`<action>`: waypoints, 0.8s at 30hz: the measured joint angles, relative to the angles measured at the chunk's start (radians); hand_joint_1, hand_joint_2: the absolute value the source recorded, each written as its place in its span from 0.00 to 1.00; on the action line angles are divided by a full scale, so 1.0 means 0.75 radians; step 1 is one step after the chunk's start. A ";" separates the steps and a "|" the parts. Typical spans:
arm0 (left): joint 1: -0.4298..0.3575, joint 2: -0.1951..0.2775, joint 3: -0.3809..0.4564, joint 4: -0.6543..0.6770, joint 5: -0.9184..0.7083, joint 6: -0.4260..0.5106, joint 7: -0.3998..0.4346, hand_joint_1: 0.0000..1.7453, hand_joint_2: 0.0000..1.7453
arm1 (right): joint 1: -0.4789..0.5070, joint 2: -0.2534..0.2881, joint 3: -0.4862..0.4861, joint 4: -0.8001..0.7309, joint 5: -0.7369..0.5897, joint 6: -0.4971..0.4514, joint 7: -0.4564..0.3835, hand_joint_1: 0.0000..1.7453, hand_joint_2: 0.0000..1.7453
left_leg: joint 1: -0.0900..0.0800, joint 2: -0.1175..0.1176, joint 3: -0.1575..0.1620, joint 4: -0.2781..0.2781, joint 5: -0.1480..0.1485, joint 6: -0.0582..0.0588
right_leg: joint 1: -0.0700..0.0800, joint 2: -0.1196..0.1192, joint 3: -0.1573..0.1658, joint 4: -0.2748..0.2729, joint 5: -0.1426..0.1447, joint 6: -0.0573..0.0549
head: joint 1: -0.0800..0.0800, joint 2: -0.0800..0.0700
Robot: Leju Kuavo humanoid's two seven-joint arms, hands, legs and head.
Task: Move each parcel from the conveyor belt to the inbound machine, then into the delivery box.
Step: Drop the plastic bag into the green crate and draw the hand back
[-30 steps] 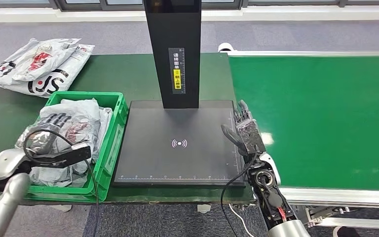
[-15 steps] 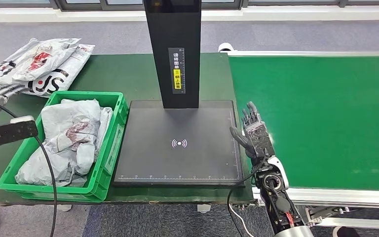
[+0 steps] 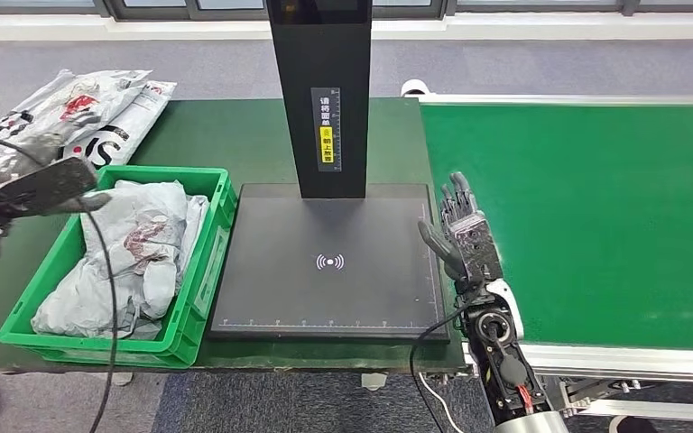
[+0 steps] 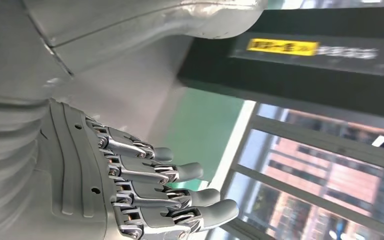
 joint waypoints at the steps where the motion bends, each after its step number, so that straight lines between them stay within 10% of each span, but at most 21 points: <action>1: -0.007 -0.057 -0.022 0.048 0.032 0.053 -0.002 0.00 1.00 | -0.004 0.009 0.004 -0.004 -0.012 -0.009 -0.002 0.00 1.00 | 0.000 0.000 0.000 0.000 0.000 0.000 | 0.000 0.000 0.000 0.000 0.001 0.000 | 0.000 0.000; 12: -0.046 -0.253 -0.138 0.242 0.159 0.138 0.011 0.00 1.00 | -0.012 0.019 0.017 -0.011 -0.050 -0.037 -0.007 0.00 1.00 | 0.000 0.008 0.000 0.000 0.000 0.000 | 0.000 0.007 -0.004 0.000 0.003 0.000 | 0.000 0.000; 16: -0.047 -0.344 -0.138 0.286 0.236 0.195 -0.011 0.00 1.00 | -0.018 0.026 0.026 -0.011 -0.053 -0.045 -0.011 0.00 0.00 | 0.000 0.007 -0.001 0.000 0.000 0.000 | 0.000 0.006 -0.003 0.000 0.003 -0.001 | 0.000 0.000; 20: -0.031 -0.554 -0.138 0.383 0.311 0.401 -0.152 0.00 1.00 | -0.047 0.061 0.066 -0.004 -0.033 -0.102 0.007 0.00 1.00 | -0.001 0.001 -0.002 0.000 0.001 0.001 | 0.000 0.001 -0.001 0.000 0.003 0.000 | 0.000 0.000; 24: -0.012 -0.741 -0.138 0.450 0.427 0.507 -0.240 0.00 1.00 | -0.081 0.083 0.111 0.035 -0.037 -0.153 0.023 0.00 1.00 | -0.004 0.002 -0.002 0.001 0.000 0.003 | -0.001 0.001 -0.001 0.000 0.004 0.002 | 0.000 0.000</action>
